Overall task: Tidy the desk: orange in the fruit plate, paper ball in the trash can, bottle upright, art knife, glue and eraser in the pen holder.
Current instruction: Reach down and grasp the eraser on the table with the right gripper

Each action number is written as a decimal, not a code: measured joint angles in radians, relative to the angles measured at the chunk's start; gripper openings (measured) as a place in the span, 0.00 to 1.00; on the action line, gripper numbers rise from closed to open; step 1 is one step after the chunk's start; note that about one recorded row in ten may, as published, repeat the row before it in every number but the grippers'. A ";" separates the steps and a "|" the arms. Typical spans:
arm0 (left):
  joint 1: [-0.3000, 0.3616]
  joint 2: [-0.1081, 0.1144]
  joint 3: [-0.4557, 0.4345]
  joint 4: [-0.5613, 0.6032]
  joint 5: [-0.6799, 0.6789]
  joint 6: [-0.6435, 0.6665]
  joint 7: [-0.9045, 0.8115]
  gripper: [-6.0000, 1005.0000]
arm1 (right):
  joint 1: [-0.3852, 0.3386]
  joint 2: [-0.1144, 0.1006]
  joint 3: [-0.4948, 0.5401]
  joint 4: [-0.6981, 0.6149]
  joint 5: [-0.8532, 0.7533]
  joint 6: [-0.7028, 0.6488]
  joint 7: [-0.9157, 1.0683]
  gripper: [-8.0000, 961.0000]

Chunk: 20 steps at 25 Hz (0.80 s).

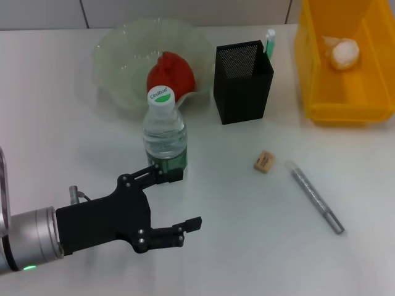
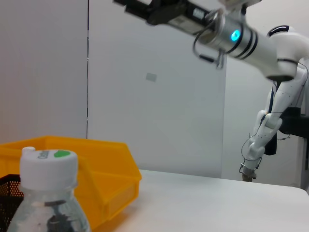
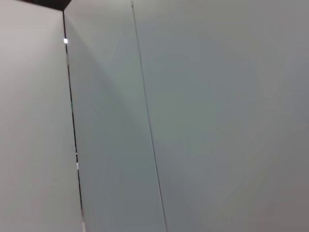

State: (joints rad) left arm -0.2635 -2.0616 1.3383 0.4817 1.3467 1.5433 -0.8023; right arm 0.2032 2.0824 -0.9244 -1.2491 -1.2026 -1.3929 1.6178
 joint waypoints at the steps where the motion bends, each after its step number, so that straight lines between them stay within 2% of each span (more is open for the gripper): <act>1: 0.000 0.000 0.001 0.000 0.000 0.000 0.000 0.86 | -0.003 -0.001 0.035 -0.033 -0.026 -0.023 0.060 0.68; 4: -0.001 0.000 0.006 0.002 0.000 0.001 -0.001 0.86 | 0.001 -0.004 0.155 -0.246 -0.224 -0.119 0.324 0.68; 7: -0.001 0.000 0.008 0.004 0.000 0.002 -0.007 0.86 | 0.047 -0.005 0.191 -0.508 -0.559 -0.218 0.573 0.68; 9: -0.002 0.000 0.009 0.003 0.000 0.002 -0.011 0.86 | 0.117 -0.011 0.183 -0.649 -0.756 -0.323 0.720 0.68; 11: -0.002 0.000 0.008 0.001 0.000 0.001 -0.011 0.86 | 0.221 -0.029 0.157 -0.715 -0.906 -0.456 0.840 0.68; 14: 0.000 0.000 0.008 0.000 0.000 0.001 -0.012 0.86 | 0.368 -0.050 0.080 -0.702 -1.059 -0.600 0.964 0.67; 16: 0.002 0.000 0.007 0.000 0.000 0.001 -0.012 0.86 | 0.438 -0.051 0.016 -0.659 -1.141 -0.627 0.986 0.67; 20: 0.003 0.000 0.004 0.000 0.000 0.001 -0.013 0.86 | 0.536 -0.026 -0.111 -0.539 -1.316 -0.614 0.988 0.67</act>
State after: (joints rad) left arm -0.2600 -2.0618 1.3424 0.4816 1.3468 1.5445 -0.8150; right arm 0.7390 2.0564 -1.0357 -1.7881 -2.5189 -2.0070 2.6062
